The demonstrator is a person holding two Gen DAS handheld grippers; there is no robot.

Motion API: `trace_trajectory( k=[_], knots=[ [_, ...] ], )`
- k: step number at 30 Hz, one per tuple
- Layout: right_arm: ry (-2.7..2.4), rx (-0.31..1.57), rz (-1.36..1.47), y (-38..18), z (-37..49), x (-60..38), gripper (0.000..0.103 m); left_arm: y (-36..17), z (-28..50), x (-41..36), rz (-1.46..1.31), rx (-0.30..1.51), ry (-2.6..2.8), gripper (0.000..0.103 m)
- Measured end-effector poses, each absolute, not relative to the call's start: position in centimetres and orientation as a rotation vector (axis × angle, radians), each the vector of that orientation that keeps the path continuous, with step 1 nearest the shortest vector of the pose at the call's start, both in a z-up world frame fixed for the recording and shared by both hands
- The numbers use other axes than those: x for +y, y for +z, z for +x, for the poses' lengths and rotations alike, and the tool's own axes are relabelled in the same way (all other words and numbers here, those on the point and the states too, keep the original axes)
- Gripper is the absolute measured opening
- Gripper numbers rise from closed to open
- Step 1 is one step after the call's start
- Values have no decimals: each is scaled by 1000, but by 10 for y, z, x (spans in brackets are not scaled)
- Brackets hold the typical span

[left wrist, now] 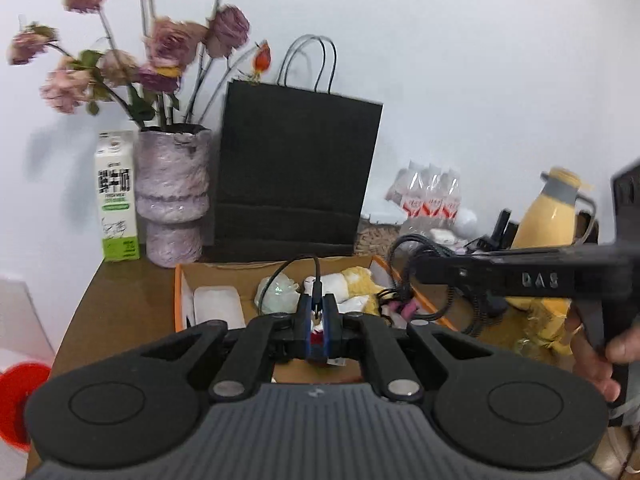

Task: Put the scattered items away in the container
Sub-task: 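Carry the black cable over the cardboard box and open both tools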

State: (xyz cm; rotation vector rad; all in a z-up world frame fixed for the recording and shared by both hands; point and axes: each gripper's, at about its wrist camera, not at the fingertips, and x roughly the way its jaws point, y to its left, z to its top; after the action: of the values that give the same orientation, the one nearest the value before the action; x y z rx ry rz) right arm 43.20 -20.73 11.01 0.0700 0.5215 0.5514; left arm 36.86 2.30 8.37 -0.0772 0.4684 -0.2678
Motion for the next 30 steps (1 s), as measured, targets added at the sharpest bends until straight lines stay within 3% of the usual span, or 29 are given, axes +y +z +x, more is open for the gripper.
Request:
trace_trajectory(
  k=[12,20,22,24,25,27,29,30],
  knots=[
    [526,795,325,3,542,-241,9,-7,473,-4,-55,722,-292,6],
    [423,872,89,-16,543,-252,19,-31,476,-25,25,792,-329,9],
    [416,882,-34,-19,538,-238,26,-27,476,-25,18,803,-325,16],
    [398,920,-114,-19,538,-227,35,-17,476,-23,-18,809,-339,47],
    [394,931,-125,-17,539,-226,39,-10,473,-21,-28,799,-340,49],
    [379,932,-124,-5,541,-228,68,6,466,-21,-2,774,-339,53],
    [367,921,-105,12,539,-235,80,22,458,-19,14,743,-330,65],
    [364,911,-93,22,538,-240,81,30,453,-18,19,727,-323,69]
  ],
)
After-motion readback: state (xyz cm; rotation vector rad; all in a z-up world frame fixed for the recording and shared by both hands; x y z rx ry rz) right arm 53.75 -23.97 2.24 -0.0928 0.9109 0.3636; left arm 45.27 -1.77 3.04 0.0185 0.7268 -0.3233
